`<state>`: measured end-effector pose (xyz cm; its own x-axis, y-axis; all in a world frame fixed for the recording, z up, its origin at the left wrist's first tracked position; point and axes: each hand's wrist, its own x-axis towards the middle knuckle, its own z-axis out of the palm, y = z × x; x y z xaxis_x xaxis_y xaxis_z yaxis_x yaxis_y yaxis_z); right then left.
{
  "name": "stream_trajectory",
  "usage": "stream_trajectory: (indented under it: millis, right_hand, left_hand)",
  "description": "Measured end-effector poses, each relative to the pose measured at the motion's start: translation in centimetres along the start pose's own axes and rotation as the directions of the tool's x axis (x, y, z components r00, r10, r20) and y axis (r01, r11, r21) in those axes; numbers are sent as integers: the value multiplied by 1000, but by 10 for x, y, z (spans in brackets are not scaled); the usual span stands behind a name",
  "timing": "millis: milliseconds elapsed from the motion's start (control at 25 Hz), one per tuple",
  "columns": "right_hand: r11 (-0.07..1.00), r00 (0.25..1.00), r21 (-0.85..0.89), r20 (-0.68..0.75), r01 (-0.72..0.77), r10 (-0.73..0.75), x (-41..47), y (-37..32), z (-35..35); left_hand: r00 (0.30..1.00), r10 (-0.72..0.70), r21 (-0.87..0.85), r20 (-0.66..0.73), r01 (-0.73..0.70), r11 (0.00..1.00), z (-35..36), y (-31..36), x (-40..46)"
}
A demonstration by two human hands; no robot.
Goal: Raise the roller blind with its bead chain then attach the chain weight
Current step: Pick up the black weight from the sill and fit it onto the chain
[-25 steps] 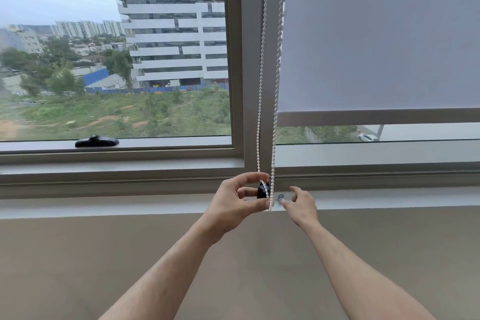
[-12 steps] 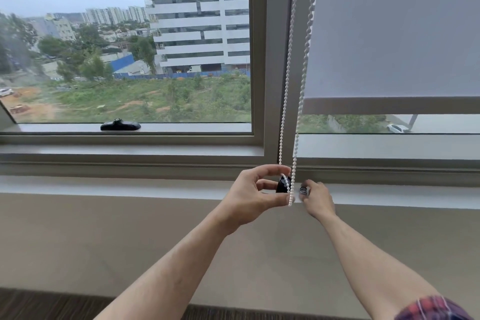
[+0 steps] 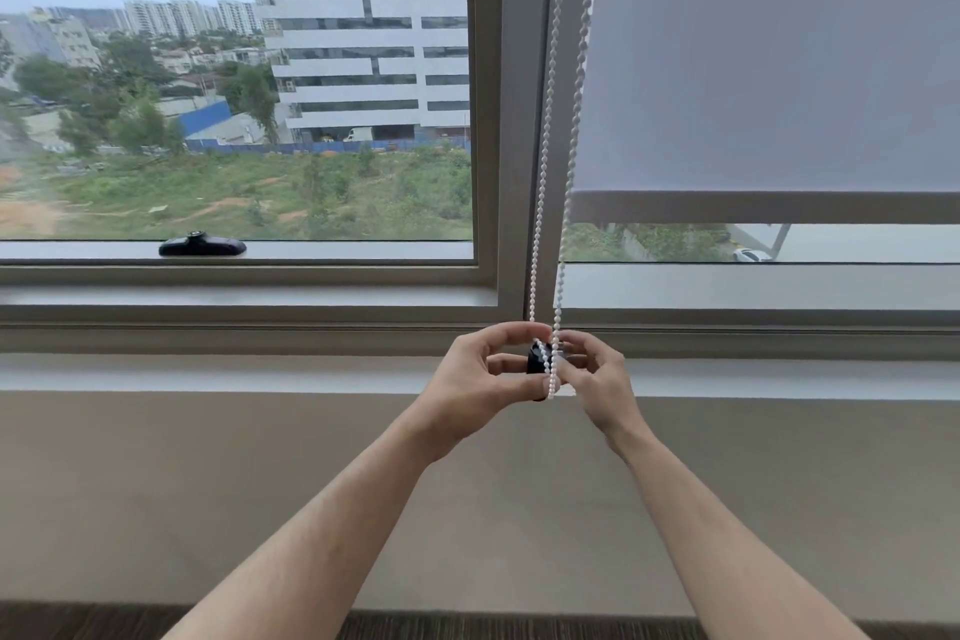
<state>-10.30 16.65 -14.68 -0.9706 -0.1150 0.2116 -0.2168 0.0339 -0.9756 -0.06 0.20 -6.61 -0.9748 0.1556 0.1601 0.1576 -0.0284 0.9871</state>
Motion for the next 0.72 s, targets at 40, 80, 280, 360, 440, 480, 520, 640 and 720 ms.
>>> stream_trajectory:
  millis: [40, 80, 280, 360, 440, 480, 520, 640, 720]
  right_hand:
    - [998, 1000, 55, 8, 24, -25, -3, -12, -1]
    - [994, 999, 101, 14, 47, -49, -5, -24, -2]
    - [974, 980, 163, 94, 157, -174, -15, -68, -8]
    - [964, 962, 164, 142, 211, -234, -20, -80, -9]
    - [955, 938, 150, 197, 257, -284, -26, -90, -9]
    - [952, 930, 137, 215, 273, -298, -28, -93, -9]
    - [951, 924, 119, 228, 286, -306, -31, -96, -8]
    - [954, 922, 94, 247, 284, -299, -36, -97, -8]
    - [953, 924, 75, 236, 292, -302, -39, -97, -8]
  left_hand:
    - [1000, 4, -5, 2, -4, 1000, 0, 0, 0]
    - [1000, 8, -10, 3, -8, 1000, 1, 0, 0]
    - [1000, 15, -12, -3, -15, 1000, 2, -1, 0]
    - [1000, 12, -7, -11, -13, 1000, 3, -1, -1]
    - [1000, 8, -7, -21, -8, 1000, 4, 0, -1]
    - [1000, 8, -12, -25, -8, 1000, 4, 0, -1]
    - [1000, 12, -19, -26, -12, 1000, 5, 1, -1]
    - [999, 34, -33, -20, -35, 999, 5, 3, -2]
    - [999, 41, -43, -22, -42, 998, 6, 5, -3]
